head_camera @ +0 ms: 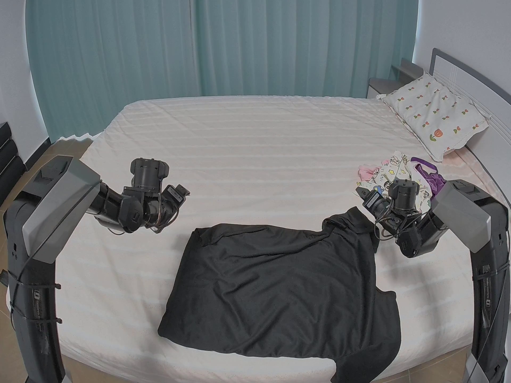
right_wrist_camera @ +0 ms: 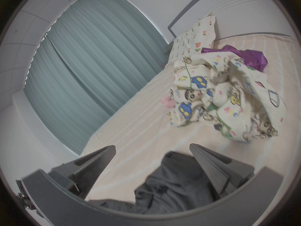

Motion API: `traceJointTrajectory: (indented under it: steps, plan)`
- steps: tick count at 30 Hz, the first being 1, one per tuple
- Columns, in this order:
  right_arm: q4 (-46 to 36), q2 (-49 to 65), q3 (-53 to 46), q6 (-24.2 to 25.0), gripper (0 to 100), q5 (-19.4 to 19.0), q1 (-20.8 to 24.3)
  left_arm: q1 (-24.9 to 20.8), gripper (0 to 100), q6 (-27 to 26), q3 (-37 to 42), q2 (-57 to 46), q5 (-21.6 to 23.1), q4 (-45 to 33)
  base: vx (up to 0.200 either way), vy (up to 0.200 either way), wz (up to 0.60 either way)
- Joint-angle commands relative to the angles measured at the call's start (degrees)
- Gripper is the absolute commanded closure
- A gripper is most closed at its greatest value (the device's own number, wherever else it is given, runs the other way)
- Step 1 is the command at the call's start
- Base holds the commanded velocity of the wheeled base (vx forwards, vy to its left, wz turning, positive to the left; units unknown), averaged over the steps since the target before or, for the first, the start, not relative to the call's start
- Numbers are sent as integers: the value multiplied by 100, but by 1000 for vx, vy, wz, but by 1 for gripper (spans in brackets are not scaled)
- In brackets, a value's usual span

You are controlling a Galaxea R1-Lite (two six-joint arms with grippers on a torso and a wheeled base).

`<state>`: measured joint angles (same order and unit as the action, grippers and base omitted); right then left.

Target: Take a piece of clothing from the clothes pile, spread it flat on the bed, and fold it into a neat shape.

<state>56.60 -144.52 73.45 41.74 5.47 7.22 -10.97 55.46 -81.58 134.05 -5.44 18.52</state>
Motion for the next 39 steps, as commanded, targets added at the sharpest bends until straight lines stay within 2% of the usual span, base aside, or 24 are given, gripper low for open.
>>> traceJointTrajectory:
  steps: [1, 4, 6, 8, 9, 12, 16, 20, 29, 34, 39]
  plan:
    - [343, 917, -1483, 1, 0, -275, -106, -1, 0, -26, 1540, -977, 605, 64, 0, 0, 0]
    - [624, 1180, -2124, 1, 0, -284, -115, -1, 0, -26, 2199, -1250, 869, 152, 0, 0, 0]
    - [1046, 1462, -2915, 10, 0, -284, -98, -19, 0, -26, 3025, -1531, 1027, 583, 0, 0, 0]
    - [1204, 1532, -3179, 10, 0, -284, -89, -63, 0, -35, 3676, -1654, 1053, 1163, 0, 0, 0]
    - [1608, 1646, -3697, 27, 0, -284, -80, -89, 0, -17, 3913, -1689, 1053, 1462, 0, 0, 0]
    - [2162, 1673, -4374, 45, 0, -275, -80, -204, 0, 0, 4695, -1777, 1045, 2297, 0, 0, 0]
    - [2839, 1655, -5139, 141, 0, -284, -54, -318, 0, 9, 5258, -1794, 1045, 2754, 0, 0, 0]
    - [3217, 1602, -5534, 423, 0, -284, -54, -441, 0, 18, 5609, -1874, 1053, 2789, -200, 0, 0]
    - [3270, 1444, -5877, 678, 0, -345, -54, -467, 0, 9, 5890, -1821, 1053, 2798, -200, 0, 0]
    - [3296, 1347, -5895, 704, 0, -345, -45, -511, 0, -44, 5785, -1645, 922, 2868, -80, 0, 0]
    - [3296, 1347, -5903, 757, 0, -345, -54, -713, 0, -52, 5433, -1153, 456, 2965, 0, 0, 0]
